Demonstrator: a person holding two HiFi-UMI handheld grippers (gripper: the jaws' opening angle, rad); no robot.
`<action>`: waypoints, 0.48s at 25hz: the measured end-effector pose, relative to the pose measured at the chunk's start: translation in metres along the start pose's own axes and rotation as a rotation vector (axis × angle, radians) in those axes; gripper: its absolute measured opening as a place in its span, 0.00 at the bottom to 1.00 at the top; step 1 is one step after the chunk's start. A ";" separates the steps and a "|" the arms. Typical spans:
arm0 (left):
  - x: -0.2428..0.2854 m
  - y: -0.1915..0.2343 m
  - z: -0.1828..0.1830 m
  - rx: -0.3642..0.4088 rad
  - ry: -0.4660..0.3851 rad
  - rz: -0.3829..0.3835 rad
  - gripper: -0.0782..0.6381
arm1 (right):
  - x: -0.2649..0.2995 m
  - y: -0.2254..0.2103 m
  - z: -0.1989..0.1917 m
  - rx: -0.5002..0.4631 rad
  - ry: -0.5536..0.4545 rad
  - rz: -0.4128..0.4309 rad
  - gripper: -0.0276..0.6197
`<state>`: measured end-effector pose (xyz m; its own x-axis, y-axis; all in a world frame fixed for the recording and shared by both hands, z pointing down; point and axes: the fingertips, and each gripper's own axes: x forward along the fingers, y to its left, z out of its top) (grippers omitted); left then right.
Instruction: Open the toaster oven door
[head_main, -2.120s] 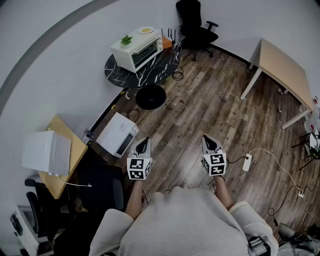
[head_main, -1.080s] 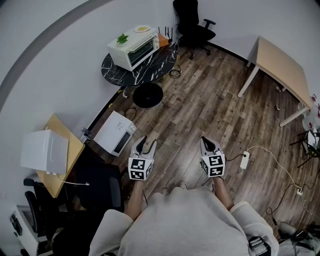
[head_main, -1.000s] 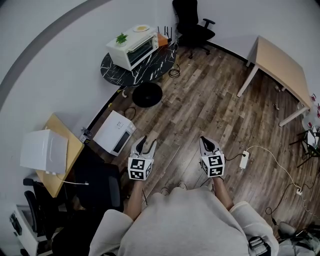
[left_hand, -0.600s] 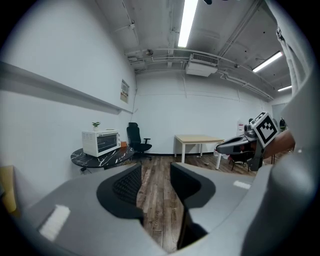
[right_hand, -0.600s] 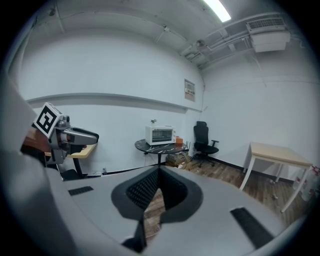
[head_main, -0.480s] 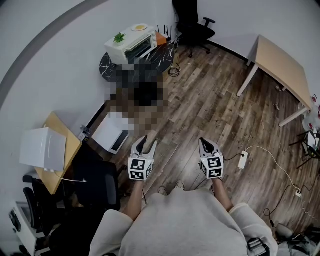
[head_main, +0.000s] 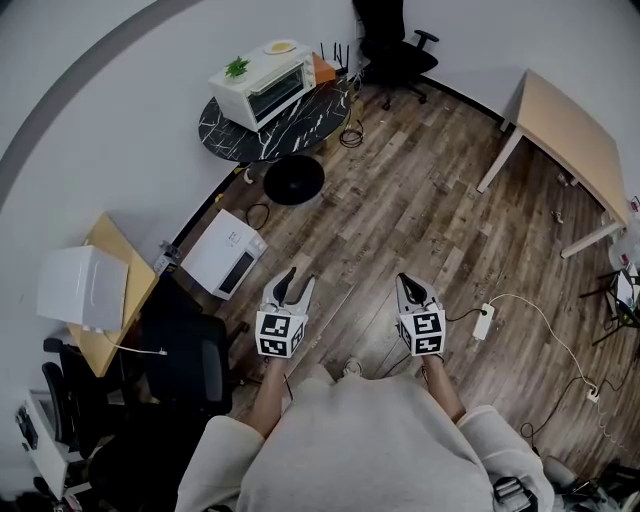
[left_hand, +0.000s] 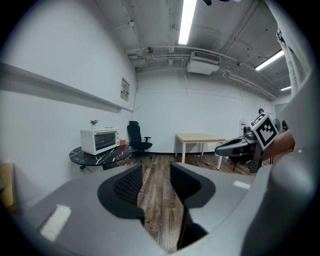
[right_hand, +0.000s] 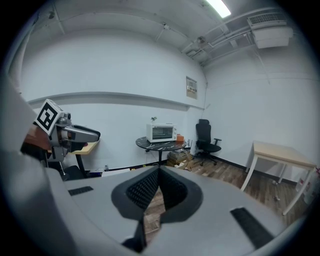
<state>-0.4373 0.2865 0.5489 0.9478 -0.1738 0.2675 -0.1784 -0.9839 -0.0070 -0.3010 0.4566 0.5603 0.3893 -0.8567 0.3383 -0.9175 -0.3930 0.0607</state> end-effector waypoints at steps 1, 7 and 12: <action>0.002 -0.001 0.000 -0.001 0.001 0.000 0.34 | 0.001 -0.002 -0.001 0.000 0.003 0.002 0.06; 0.011 -0.003 -0.005 -0.002 0.019 0.002 0.34 | 0.008 -0.010 -0.006 0.010 0.005 0.011 0.06; 0.025 0.007 -0.002 0.002 0.017 0.000 0.34 | 0.024 -0.017 -0.004 0.015 0.003 0.008 0.06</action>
<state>-0.4153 0.2753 0.5572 0.9432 -0.1727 0.2839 -0.1774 -0.9841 -0.0091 -0.2764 0.4438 0.5714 0.3817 -0.8590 0.3413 -0.9193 -0.3913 0.0435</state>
